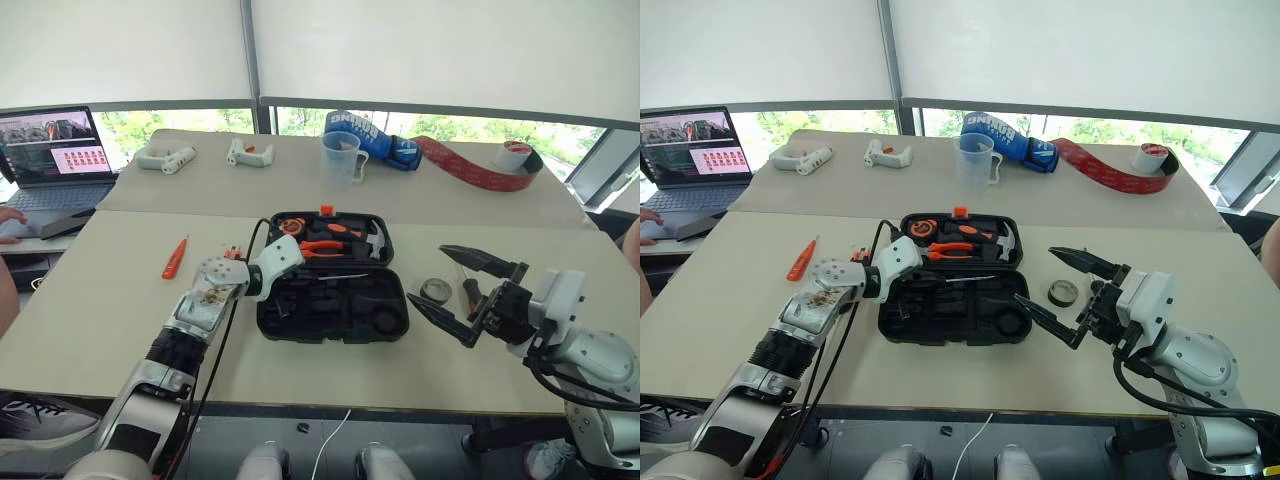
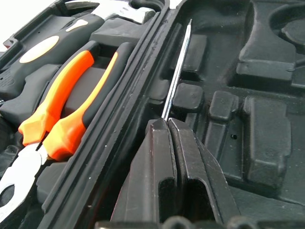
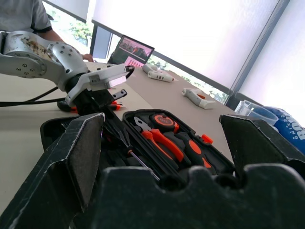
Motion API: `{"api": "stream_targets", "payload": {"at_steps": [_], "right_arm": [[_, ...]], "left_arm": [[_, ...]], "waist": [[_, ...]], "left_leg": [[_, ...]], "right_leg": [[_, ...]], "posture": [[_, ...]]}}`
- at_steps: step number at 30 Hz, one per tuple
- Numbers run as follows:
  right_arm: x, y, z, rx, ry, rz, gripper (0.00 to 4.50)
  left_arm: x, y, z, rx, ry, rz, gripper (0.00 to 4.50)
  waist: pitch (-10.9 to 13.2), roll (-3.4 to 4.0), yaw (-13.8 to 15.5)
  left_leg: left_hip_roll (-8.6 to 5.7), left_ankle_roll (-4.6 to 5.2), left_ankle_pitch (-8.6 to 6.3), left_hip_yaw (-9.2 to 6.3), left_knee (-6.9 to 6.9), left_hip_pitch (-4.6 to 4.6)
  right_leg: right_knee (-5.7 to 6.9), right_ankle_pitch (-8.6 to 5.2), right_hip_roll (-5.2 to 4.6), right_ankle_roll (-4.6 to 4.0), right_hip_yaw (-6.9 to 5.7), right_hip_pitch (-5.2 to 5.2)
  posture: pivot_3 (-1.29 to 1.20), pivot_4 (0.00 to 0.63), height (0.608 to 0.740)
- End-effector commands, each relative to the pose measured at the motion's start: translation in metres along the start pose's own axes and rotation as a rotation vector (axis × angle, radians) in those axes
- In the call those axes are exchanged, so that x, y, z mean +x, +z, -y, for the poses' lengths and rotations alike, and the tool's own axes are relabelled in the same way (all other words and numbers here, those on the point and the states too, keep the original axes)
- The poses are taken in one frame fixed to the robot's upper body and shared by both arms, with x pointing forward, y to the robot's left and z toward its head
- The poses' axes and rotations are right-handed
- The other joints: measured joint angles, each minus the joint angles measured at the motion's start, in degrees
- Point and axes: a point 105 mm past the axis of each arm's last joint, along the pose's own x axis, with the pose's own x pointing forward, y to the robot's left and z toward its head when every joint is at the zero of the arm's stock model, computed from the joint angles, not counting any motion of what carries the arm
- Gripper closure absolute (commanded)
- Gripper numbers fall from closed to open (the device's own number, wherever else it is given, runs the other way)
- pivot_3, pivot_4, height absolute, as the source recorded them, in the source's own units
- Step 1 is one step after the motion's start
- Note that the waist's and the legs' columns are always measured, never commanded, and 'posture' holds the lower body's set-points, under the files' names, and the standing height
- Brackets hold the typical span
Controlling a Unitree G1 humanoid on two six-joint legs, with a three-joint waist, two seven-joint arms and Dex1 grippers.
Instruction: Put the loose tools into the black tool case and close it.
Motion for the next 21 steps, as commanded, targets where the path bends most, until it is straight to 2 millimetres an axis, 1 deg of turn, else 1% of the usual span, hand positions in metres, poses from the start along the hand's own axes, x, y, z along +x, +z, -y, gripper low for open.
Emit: {"api": "stream_targets", "payload": {"at_steps": [1, 3, 4, 5, 7, 8, 9, 11, 12, 14, 15, 16, 17, 18, 19, 20, 21], "right_arm": [[0.001, 0.013, 0.001, -0.042, -0.007, 0.031, 0.0], [0.002, 0.013, 0.001, -0.041, -0.008, 0.032, 0.0], [0.003, 0.014, 0.001, -0.042, -0.009, 0.033, 0.0], [0.004, 0.015, 0.002, -0.044, -0.012, 0.033, 0.0], [0.004, 0.016, 0.003, -0.049, -0.022, 0.027, 0.0], [0.001, 0.016, 0.005, -0.049, -0.042, 0.015, 0.0], [-0.006, 0.013, 0.01, -0.049, -0.076, -0.006, 0.0], [-0.026, 0.005, 0.022, -0.047, -0.171, -0.071, 0.0], [-0.035, 0.001, 0.026, -0.046, -0.21, -0.097, 0.0], [-0.056, -0.008, 0.03, -0.038, -0.275, -0.167, 0.0], [-0.069, -0.018, 0.032, -0.027, -0.322, -0.238, 0.0], [-0.081, -0.026, 0.033, -0.014, -0.36, -0.298, 0.0], [-0.095, -0.034, 0.032, 0.01, -0.399, -0.353, 0.0], [-0.106, -0.042, 0.03, 0.028, -0.431, -0.403, 0.0], [-0.118, -0.05, 0.026, 0.045, -0.453, -0.456, 0.0], [-0.126, -0.056, 0.022, 0.062, -0.468, -0.497, 0.0], [-0.135, -0.064, 0.018, 0.064, -0.473, -0.56, 0.0]], "left_arm": [[0.009, -0.024, 0.003, -0.087, 0.008, -0.097, 4.39], [0.01, -0.029, 0.005, -0.094, -0.008, -0.118, 4.39], [0.011, -0.027, 0.006, -0.097, -0.012, -0.102, 4.39], [0.012, -0.023, 0.005, -0.103, -0.01, -0.077, 4.39], [0.011, -0.015, 0.005, -0.112, -0.011, -0.018, 4.39], [0.008, -0.005, 0.003, -0.121, -0.004, 0.05, 4.39], [0.0, 0.008, 0.0, -0.131, -0.006, 0.15, 4.15], [-0.022, 0.034, -0.004, -0.164, -0.014, 0.336, 3.66], [-0.032, 0.044, -0.002, -0.149, -0.031, 0.408, 3.27], [-0.053, 0.056, -0.005, -0.122, -0.01, 0.492, 2.46], [-0.064, 0.058, -0.005, -0.108, -0.005, 0.518, 2.14], [-0.074, 0.058, -0.003, -0.085, -0.013, 0.526, 1.78], [-0.085, 0.053, 0.001, -0.069, -0.031, 0.512, 1.32], [-0.093, 0.047, 0.003, -0.068, -0.042, 0.492, 0.97], [-0.103, 0.037, 0.007, -0.106, -0.074, 0.469, 0.68], [-0.112, 0.027, 0.013, -0.111, -0.102, 0.436, 0.17], [-0.12, 0.011, 0.021, -0.078, -0.145, 0.372, 0.06]], "waist": [[0.0, 0.0, 0.1], [0.0, 0.0, 0.0], [0.0, 0.0, -0.1], [0.0, 0.0, -0.1], [0.0, 0.0, -0.1], [0.0, 0.0, -0.1], [0.0, 0.0, -0.2], [0.0, -0.01, -0.2], [0.0, -0.03, -0.2], [0.0, -0.03, -0.2], [0.0, -0.03, -0.2], [0.0, -0.02, -0.2], [0.0, 0.0, -0.2], [0.0, 0.01, -0.2], [-0.1, 0.14, -0.5], [-0.1, 0.2, -0.8], [-0.1, 0.23, -1.1]], "left_leg": [[-0.01, 0.01, 0.01, 0.0, 0.0, 0.11], [-0.01, 0.02, 0.02, 0.02, 0.0, 0.44], [-0.01, 0.02, 0.01, 0.03, -0.01, 0.72], [0.01, 0.02, 0.01, 0.03, -0.01, 0.88], [0.04, 0.07, 0.06, -0.04, -0.01, 0.91], [0.04, 0.09, 0.11, -0.05, -0.01, 0.9], [0.04, 0.1, 0.14, -0.05, -0.01, 0.89], [0.08, 0.11, 0.15, -0.03, -0.02, 0.78], [0.12, 0.11, 0.15, -0.05, -0.02, 0.65], [0.13, 0.11, 0.14, -0.04, -0.06, 0.52], [0.12, 0.11, 0.14, -0.04, -0.11, 0.47], [0.11, 0.12, 0.14, -0.04, -0.18, 0.44], [0.1, 0.12, 0.13, -0.03, -0.26, 0.45], [0.08, 0.12, 0.13, -0.01, -0.41, 0.54], [0.09, 0.12, 0.13, 0.01, -0.52, 0.6], [0.1, 0.12, 0.13, 0.04, -0.7, 0.73], [0.12, 0.11, 0.12, 0.05, -0.76, 0.79]], "right_leg": [[0.0, 0.0, -0.01, 0.0, 0.0, 0.13], [-0.04, 0.0, 0.0, 0.0, -0.03, 0.52], [-0.07, 0.0, -0.01, 0.01, -0.03, 0.81], [-0.08, -0.01, -0.01, 0.01, -0.02, 0.94], [-0.1, -0.01, -0.02, 0.01, 0.03, 0.95], [-0.1, 0.03, -0.02, 0.01, 0.04, 0.93], [-0.1, 0.08, -0.02, 0.01, 0.04, 0.92], [-0.07, 0.11, -0.02, -0.02, 0.07, 0.79], [-0.09, 0.1, -0.01, -0.03, 0.06, 0.67], [-0.1, 0.09, -0.04, -0.04, 0.06, 0.54], [-0.11, 0.09, -0.08, -0.03, 0.06, 0.48], [-0.12, 0.09, -0.11, -0.03, 0.06, 0.44], [-0.16, 0.09, -0.12, -0.03, 0.06, 0.44], [-0.24, 0.08, -0.14, -0.05, 0.07, 0.48], [-0.32, 0.07, -0.15, -0.05, 0.08, 0.52], [-0.54, 0.08, -0.12, -0.06, 0.09, 0.65], [-0.57, 0.05, -0.11, -0.09, 0.08, 0.68]], "posture": [[0.0, 0.15, 0.74], [0.0, 0.15, 0.74], [0.0, 0.15, 0.74], [0.0, 0.15, 0.74], [0.0, 0.15, 0.74], [0.0, 0.15, 0.74], [0.0, 0.15, 0.74], [0.0, 0.15, 0.74], [0.0, 0.15, 0.74], [0.0, 0.15, 0.74], [0.0, 0.15, 0.74], [0.0, 0.15, 0.74], [0.0, 0.15, 0.74], [0.0, 0.15, 0.74], [0.0, 0.15, 0.74], [0.0, 0.15, 0.74], [0.0, 0.15, 0.74]]}}
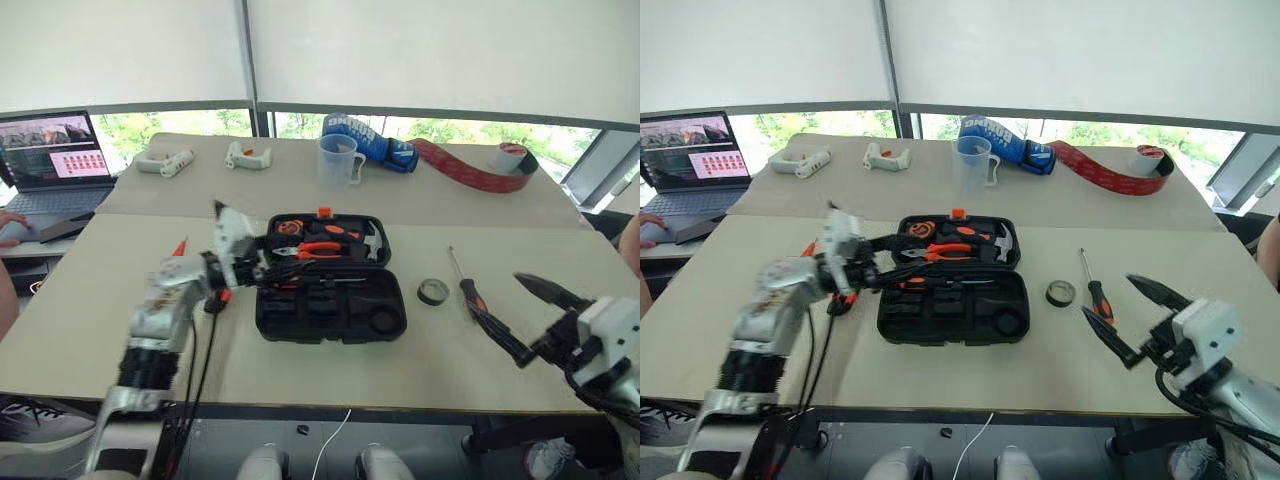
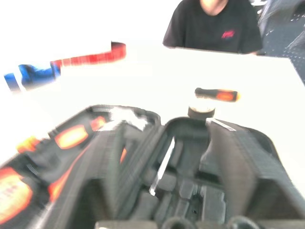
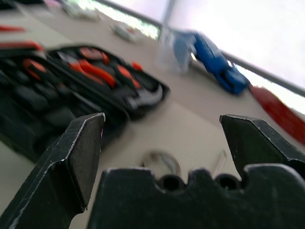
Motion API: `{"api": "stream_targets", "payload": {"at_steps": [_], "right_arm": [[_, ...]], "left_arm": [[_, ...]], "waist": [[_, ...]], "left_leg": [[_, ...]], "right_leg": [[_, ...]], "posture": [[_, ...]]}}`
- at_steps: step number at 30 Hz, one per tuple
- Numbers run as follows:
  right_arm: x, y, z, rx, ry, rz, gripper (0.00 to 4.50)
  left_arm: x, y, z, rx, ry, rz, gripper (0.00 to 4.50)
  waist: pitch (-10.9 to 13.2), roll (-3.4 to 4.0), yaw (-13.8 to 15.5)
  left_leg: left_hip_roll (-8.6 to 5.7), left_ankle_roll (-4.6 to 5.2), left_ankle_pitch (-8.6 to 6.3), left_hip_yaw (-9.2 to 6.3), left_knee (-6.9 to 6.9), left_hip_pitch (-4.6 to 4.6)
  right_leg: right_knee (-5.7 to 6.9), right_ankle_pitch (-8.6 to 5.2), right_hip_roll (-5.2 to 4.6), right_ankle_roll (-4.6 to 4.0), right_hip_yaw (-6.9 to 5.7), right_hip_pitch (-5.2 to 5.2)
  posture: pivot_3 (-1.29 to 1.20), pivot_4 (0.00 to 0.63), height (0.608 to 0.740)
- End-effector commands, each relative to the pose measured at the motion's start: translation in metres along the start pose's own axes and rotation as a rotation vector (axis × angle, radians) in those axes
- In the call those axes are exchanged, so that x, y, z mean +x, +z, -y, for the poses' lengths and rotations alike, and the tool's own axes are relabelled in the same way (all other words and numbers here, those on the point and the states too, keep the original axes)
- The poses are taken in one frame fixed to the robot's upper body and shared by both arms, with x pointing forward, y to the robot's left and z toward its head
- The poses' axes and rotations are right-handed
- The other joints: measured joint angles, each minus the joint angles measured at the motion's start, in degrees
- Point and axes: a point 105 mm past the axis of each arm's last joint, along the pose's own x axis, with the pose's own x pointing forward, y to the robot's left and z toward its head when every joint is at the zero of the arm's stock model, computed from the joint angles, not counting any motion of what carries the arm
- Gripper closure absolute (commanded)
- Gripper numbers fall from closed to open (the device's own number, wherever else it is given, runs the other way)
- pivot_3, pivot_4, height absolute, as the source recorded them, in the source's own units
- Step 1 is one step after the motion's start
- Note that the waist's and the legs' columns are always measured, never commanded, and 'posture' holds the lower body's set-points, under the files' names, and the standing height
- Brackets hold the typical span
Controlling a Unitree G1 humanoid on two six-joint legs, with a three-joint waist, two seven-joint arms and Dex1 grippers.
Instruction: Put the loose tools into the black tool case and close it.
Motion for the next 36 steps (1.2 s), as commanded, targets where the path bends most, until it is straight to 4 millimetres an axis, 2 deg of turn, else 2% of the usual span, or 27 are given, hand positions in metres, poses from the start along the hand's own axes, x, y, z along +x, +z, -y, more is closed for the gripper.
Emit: {"api": "stream_targets", "payload": {"at_steps": [1, 3, 5, 7, 10, 12, 17, 19, 22, 25, 29, 32, 36], "right_arm": [[-0.016, -0.025, 0.007, -0.042, -0.065, -0.148, 0.0], [-0.018, -0.034, 0.008, -0.039, -0.078, -0.209, 0.0], [-0.011, -0.03, 0.008, 0.012, -0.081, -0.211, 0.0], [0.001, -0.019, 0.006, 0.074, -0.061, -0.186, 0.0], [0.026, -0.003, 0.005, 0.136, -0.033, -0.193, 0.0], [0.041, 0.0, 0.004, 0.161, -0.023, -0.256, 0.0], [0.064, -0.009, 0.005, 0.143, -0.004, -0.486, 0.0], [0.073, -0.008, 0.011, 0.14, -0.034, -0.505, 0.0], [0.089, -0.021, 0.029, 0.096, -0.108, -0.552, 0.0], [0.097, -0.029, 0.038, 0.091, -0.139, -0.569, 0.0], [0.106, -0.03, 0.047, 0.107, -0.158, -0.538, 0.0], [0.106, -0.031, 0.051, 0.148, -0.174, -0.536, 0.76], [0.106, -0.026, 0.056, 0.189, -0.216, -0.497, 2.11]], "left_arm": [[-0.038, -0.02, 0.02, 0.029, -0.124, -0.118, 0.06], [-0.059, -0.03, 0.02, 0.065, -0.127, -0.152, 0.06], [-0.075, -0.03, 0.012, 0.058, -0.074, -0.133, 0.06], [-0.078, -0.026, 0.01, 0.05, -0.064, -0.095, 0.06], [-0.066, -0.015, 0.016, 0.03, -0.099, -0.009, 0.06], [-0.054, -0.011, 0.023, 0.019, -0.125, 0.029, 0.06], [-0.032, -0.007, 0.035, 0.0, -0.154, 0.076, 0.06], [-0.027, -0.008, 0.037, -0.002, -0.155, 0.079, 0.06], [-0.019, -0.01, 0.042, 0.014, -0.158, 0.092, 0.06], [-0.018, -0.01, 0.042, 0.016, -0.152, 0.104, 0.06], [-0.02, -0.016, 0.044, 0.018, -0.144, 0.101, 0.06], [-0.02, -0.018, 0.044, 0.019, -0.141, 0.102, 0.0], [-0.017, -0.017, 0.042, 0.03, -0.123, 0.125, 0.0]], "waist": [[0.0, 0.05, -0.7], [0.0, 0.05, -0.8], [0.1, 0.04, -0.8], [0.1, 0.0, -0.8], [0.1, -0.02, -0.9], [0.1, -0.01, -0.8], [0.1, -0.03, -0.2], [0.1, -0.03, -0.5], [0.1, -0.03, -0.6], [0.1, -0.03, -0.6], [0.1, -0.02, -0.6], [0.1, -0.02, -0.7], [0.1, -0.02, -0.6]], "left_leg": [[0.01, 0.0, 0.0, 0.01, -0.04, 0.01], [0.04, 0.0, 0.0, 0.04, -0.04, 0.02], [0.06, -0.02, 0.02, 0.07, 0.04, 0.01], [0.08, 0.03, 0.08, 0.09, 0.1, 0.02], [0.12, 0.08, 0.21, 0.11, 0.12, 0.01], [0.12, 0.14, 0.33, 0.14, 0.11, -0.02], [0.1, 0.14, 0.37, 0.08, 0.06, -0.16], [0.07, 0.14, 0.36, 0.08, 0.04, -0.43], [-0.04, 0.15, 0.37, 0.06, 0.09, -1.08], [-0.12, 0.2, 0.34, 0.1, 0.09, -1.16], [-0.11, 0.23, 0.32, 0.1, 0.07, -1.17], [-0.08, 0.23, 0.32, 0.11, 0.09, -1.15], [-0.05, 0.23, 0.32, 0.1, 0.1, -1.11]], "right_leg": [[-0.02, -0.02, 0.0, -0.02, 0.0, -0.02], [-0.07, -0.08, 0.0, -0.1, 0.0, -0.03], [-0.11, -0.2, -0.03, -0.38, 0.0, -0.03], [-0.12, -0.04, -0.1, -0.37, 0.0, -0.01], [-0.18, 0.17, -0.13, -0.31, 0.04, -0.01], [-0.19, 0.34, -0.18, -0.33, 0.1, -0.02], [-0.21, 0.29, -0.06, -0.42, 0.03, -0.14], [-0.23, 0.49, -0.04, -0.05, 0.03, -0.38], [-0.24, 0.62, -0.02, 0.11, 0.05, -1.02], [-0.41, 0.65, -0.05, 0.17, 0.05, -1.02], [-0.44, 0.64, -0.04, 0.17, 0.04, -1.04], [-0.42, 0.65, -0.04, 0.19, 0.04, -1.01], [-0.39, 0.67, -0.03, 0.19, 0.05, -0.98]], "posture": [[0.0, 0.15, 0.74], [0.0, 0.15, 0.74], [0.0, 0.15, 0.74], [0.0, 0.15, 0.74], [0.0, 0.15, 0.74], [0.0, 0.15, 0.74], [0.0, 0.15, 0.74], [0.0, 0.15, 0.74], [0.0, 0.15, 0.74], [0.0, 0.15, 0.74], [0.0, 0.15, 0.74], [0.0, 0.15, 0.74], [0.0, 0.15, 0.74]]}}
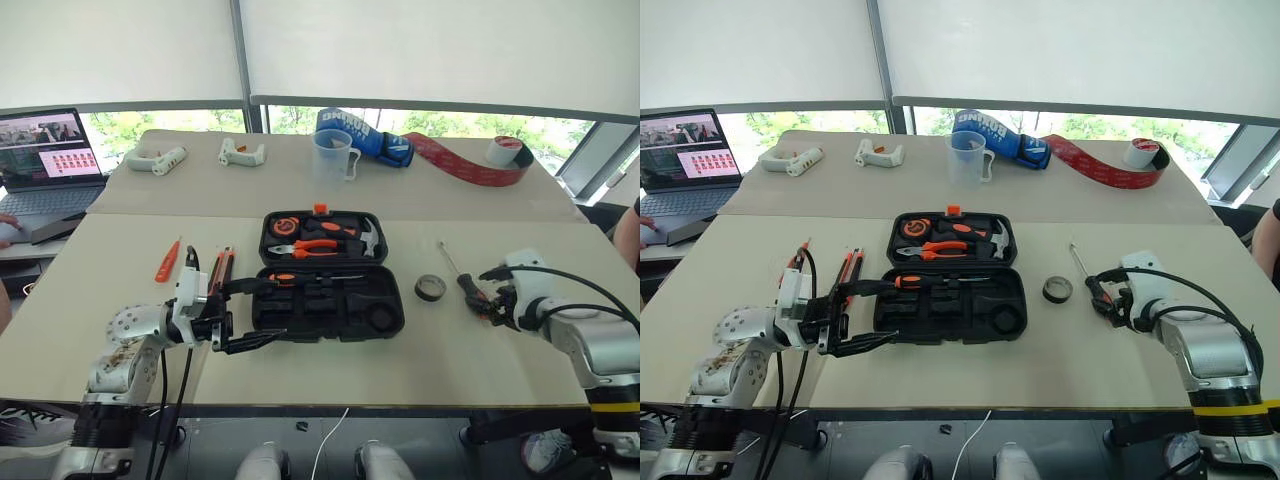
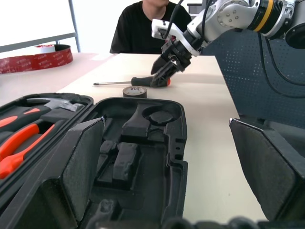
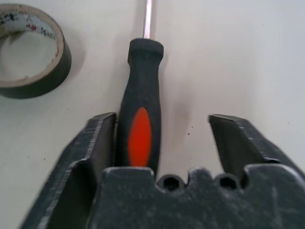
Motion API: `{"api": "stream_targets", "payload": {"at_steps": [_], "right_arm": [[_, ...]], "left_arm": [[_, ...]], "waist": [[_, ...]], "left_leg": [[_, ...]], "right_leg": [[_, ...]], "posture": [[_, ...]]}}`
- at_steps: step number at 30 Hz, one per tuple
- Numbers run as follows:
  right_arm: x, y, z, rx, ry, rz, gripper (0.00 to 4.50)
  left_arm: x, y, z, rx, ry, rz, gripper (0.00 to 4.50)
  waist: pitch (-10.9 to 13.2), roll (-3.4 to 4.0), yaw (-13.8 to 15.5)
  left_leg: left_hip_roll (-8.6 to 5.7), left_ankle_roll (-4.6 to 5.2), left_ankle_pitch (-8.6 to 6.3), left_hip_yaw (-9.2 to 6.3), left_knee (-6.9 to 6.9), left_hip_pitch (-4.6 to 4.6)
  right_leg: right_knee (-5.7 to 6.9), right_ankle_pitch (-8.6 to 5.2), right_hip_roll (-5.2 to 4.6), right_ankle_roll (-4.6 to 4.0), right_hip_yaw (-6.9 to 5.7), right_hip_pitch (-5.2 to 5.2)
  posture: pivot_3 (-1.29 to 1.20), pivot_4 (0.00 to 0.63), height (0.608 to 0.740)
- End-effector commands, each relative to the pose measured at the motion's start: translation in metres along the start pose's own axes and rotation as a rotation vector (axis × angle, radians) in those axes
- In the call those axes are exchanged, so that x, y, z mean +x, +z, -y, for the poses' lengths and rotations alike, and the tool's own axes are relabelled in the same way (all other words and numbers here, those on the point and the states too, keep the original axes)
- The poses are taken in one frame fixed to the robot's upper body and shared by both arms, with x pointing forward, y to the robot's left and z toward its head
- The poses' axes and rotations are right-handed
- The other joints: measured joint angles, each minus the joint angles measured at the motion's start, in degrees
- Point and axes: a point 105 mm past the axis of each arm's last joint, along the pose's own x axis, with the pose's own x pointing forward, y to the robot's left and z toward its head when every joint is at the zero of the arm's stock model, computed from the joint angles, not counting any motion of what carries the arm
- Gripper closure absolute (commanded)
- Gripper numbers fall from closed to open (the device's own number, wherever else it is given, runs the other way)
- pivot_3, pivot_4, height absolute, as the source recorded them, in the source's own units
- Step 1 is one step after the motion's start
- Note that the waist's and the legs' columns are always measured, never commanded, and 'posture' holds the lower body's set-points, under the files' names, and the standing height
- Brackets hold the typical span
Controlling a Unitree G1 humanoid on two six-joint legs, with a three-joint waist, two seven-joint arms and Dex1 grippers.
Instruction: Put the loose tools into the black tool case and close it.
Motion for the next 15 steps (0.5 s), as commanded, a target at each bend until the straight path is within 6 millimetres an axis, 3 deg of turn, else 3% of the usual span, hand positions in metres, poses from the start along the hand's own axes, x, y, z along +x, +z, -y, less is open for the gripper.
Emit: {"api": "stream_targets", "payload": {"at_steps": [1, 5, 9, 12, 15], "right_arm": [[-0.01, 0.017, 0.012, 0.04, -0.05, 0.083, 2.48], [-0.015, 0.02, 0.012, 0.085, -0.052, 0.121, 3.7], [-0.032, 0.073, 0.004, -0.022, 0.019, 0.423, 3.73], [-0.05, 0.118, -0.034, -0.224, 0.239, 0.614, 3.73], [-0.057, 0.131, -0.085, -0.5, 0.49, 0.633, 3.73]], "left_arm": [[0.003, 0.006, -0.003, 0.032, 0.008, 0.029, 0.0], [0.006, 0.007, -0.003, 0.032, 0.006, 0.039, 0.0], [0.003, 0.01, -0.01, 0.025, 0.07, 0.063, 0.0], [-0.009, 0.012, -0.018, 0.013, 0.161, 0.082, 0.0], [-0.024, 0.009, -0.02, 0.006, 0.227, 0.062, 0.0]], "waist": [[0.0, 0.0, 0.0], [0.0, 0.0, 0.0], [0.0, 0.01, -0.2], [0.0, 0.04, -0.7], [0.1, 0.11, -1.5]], "left_leg": [[0.0, 0.0, 0.0, 0.0, 0.0, 0.0], [0.0, 0.0, 0.0, -0.01, 0.0, -0.02], [0.0, 0.0, 0.0, -0.01, 0.0, -0.02], [0.0, 0.0, 0.0, 0.02, 0.0, 0.02], [0.07, 0.0, 0.0, 0.02, -0.01, 0.12]], "right_leg": [[0.02, 0.0, -0.01, 0.0, 0.0, 0.0], [0.02, 0.0, -0.01, 0.01, 0.0, -0.01], [0.02, 0.01, -0.01, 0.02, 0.01, -0.02], [0.02, 0.03, 0.04, 0.0, 0.03, -0.03], [0.08, 0.05, 0.12, -0.04, 0.04, -0.02]], "posture": [[0.0, 0.15, 0.74], [0.0, 0.15, 0.74], [0.0, 0.15, 0.74], [0.0, 0.15, 0.74], [0.0, 0.15, 0.74]]}}
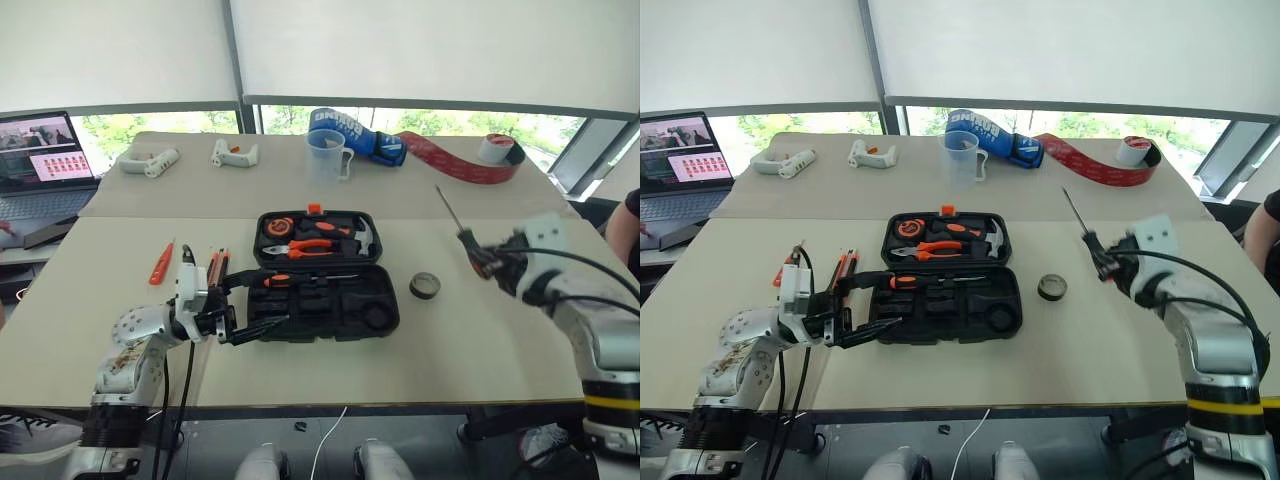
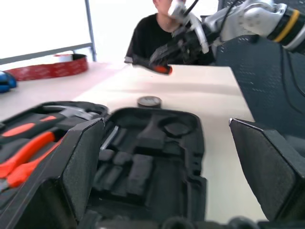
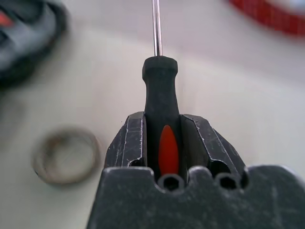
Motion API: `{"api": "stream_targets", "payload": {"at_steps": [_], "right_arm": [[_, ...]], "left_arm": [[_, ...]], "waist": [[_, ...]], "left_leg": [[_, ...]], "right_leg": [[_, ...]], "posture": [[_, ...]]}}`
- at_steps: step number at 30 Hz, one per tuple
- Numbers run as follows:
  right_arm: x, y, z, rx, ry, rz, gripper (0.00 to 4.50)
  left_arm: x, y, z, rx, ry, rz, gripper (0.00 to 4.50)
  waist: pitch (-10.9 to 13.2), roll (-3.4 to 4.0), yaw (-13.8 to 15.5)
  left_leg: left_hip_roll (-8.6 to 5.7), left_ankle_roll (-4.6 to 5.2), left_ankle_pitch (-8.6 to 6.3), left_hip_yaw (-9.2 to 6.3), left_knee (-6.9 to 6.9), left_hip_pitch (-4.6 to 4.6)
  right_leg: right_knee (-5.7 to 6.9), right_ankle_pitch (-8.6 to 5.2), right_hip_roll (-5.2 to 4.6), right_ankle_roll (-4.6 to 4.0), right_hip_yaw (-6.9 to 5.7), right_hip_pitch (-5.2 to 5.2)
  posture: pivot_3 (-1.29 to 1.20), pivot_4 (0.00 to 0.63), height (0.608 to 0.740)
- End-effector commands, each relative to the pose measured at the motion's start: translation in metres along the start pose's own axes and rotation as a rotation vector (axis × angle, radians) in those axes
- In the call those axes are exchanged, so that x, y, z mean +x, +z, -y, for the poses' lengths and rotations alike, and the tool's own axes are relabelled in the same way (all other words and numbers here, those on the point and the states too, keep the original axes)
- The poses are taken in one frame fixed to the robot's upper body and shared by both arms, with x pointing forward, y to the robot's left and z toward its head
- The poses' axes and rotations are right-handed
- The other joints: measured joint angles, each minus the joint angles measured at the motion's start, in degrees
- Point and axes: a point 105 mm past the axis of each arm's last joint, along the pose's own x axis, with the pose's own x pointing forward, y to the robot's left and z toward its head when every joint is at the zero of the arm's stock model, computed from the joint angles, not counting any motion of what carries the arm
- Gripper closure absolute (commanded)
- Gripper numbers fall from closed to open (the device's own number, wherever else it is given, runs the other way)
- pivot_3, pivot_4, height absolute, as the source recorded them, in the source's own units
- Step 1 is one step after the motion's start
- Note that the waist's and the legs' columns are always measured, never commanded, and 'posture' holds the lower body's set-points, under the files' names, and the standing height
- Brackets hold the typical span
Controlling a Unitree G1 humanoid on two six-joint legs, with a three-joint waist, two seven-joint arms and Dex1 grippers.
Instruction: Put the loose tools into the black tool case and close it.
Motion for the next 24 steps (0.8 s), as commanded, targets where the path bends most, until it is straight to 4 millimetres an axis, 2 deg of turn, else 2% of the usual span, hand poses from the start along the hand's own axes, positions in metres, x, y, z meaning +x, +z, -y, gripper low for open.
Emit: {"api": "stream_targets", "payload": {"at_steps": [1, 6, 11, 15, 24], "right_arm": [[0.011, 0.038, -0.054, -0.267, 0.351, 0.098, 3.73], [0.04, 0.035, -0.102, -0.463, 0.609, 0.012, 3.73], [0.06, 0.012, -0.129, -0.615, 0.732, -0.102, 3.73], [0.075, 0.004, -0.132, -0.657, 0.719, -0.142, 3.73], [0.077, -0.018, -0.124, -0.781, 0.761, -0.229, 3.73]], "left_arm": [[-0.019, 0.005, -0.007, 0.007, 0.085, 0.0, 0.0], [-0.042, 0.0, -0.005, 0.0, 0.144, -0.06, 0.0], [-0.053, -0.001, -0.002, 0.005, 0.171, -0.096, 0.0], [-0.053, -0.002, 0.003, 0.002, 0.172, -0.108, 0.0], [-0.051, 0.001, 0.01, 0.002, 0.166, -0.127, 0.0]], "waist": [[0.0, 0.0, -0.4], [0.0, -0.02, -0.4], [0.0, -0.02, 0.3], [0.0, -0.02, 1.1], [0.0, -0.02, 1.2]], "left_leg": [[0.04, 0.0, 0.0, -0.01, -0.01, 0.02], [0.07, 0.0, 0.0, -0.01, -0.01, -0.02], [0.05, -0.01, 0.0, 0.01, 0.01, -0.06], [0.04, -0.02, 0.0, 0.03, 0.01, -0.09], [0.06, -0.13, 0.07, 0.06, 0.01, 0.04]], "right_leg": [[0.0, 0.0, 0.03, -0.02, 0.0, 0.01], [0.03, -0.01, -0.08, -0.05, -0.05, -0.03], [0.03, 0.0, -0.18, -0.04, -0.12, -0.06], [0.01, 0.0, -0.2, -0.05, -0.15, -0.1], [0.14, 0.04, -0.18, -0.16, -0.21, -0.06]], "posture": [[0.0, 0.15, 0.74], [0.0, 0.15, 0.74], [0.0, 0.15, 0.74], [0.0, 0.15, 0.74], [0.0, 0.15, 0.74]]}}
